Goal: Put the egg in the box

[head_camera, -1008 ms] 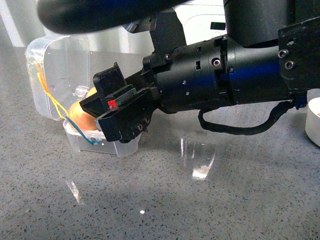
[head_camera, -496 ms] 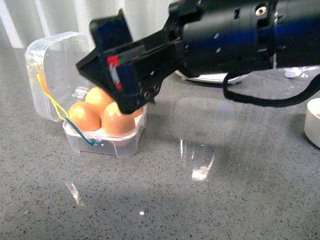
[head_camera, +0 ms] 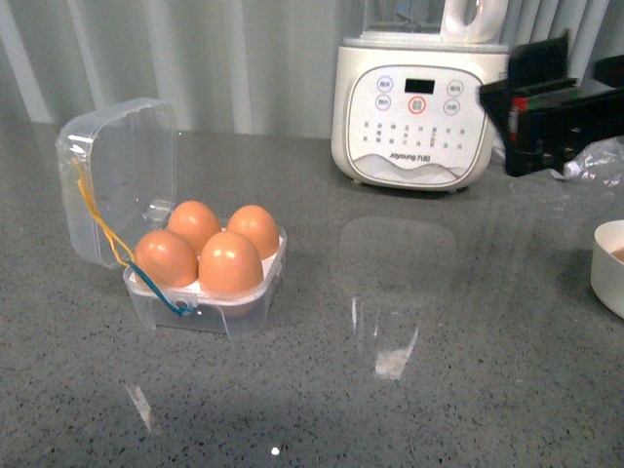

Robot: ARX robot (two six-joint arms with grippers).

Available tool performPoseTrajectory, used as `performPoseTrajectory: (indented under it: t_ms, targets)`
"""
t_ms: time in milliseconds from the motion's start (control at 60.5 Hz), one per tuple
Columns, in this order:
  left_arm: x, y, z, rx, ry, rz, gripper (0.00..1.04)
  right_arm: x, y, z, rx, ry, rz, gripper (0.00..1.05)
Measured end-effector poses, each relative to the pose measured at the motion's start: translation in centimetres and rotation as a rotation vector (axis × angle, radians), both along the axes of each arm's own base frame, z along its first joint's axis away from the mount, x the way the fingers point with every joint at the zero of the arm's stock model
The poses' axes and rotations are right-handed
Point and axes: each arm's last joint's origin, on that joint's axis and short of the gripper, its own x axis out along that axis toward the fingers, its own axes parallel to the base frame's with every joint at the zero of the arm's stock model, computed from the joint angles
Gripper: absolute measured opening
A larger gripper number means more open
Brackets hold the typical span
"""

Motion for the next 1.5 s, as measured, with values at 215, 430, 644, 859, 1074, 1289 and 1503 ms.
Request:
performPoseTrajectory:
  t_ms: [215, 430, 644, 859, 1074, 1289, 1503]
  targets:
    - [0.0, 0.0, 0.0, 0.0, 0.0, 0.0, 0.98, -2.7, -4.1, 1.7, 0.001, -0.122, -0.224, 0.98]
    - [0.0, 0.0, 0.0, 0.0, 0.0, 0.0, 0.98, -5.7, -6.6, 1.0, 0.09, -0.003, -0.223, 0.78]
    - [0.0, 0.0, 0.0, 0.0, -0.001, 0.0, 0.98, -9.0, -6.5, -2.2, 0.146, 0.039, -0.209, 0.41]
    - [0.0, 0.0, 0.0, 0.0, -0.002, 0.0, 0.98, -11.1, -6.5, -3.9, 0.155, 0.039, -0.21, 0.03]
    - [0.0, 0.0, 0.0, 0.0, -0.002, 0.0, 0.98, -12.8, -6.5, -5.1, 0.156, 0.037, -0.21, 0.03]
    - [0.0, 0.0, 0.0, 0.0, -0.002, 0.0, 0.98, -14.2, -6.5, -6.1, 0.156, 0.04, -0.209, 0.03]
    - [0.0, 0.0, 0.0, 0.0, -0.002, 0.0, 0.98, -15.1, -6.5, -6.5, 0.156, 0.037, -0.209, 0.03]
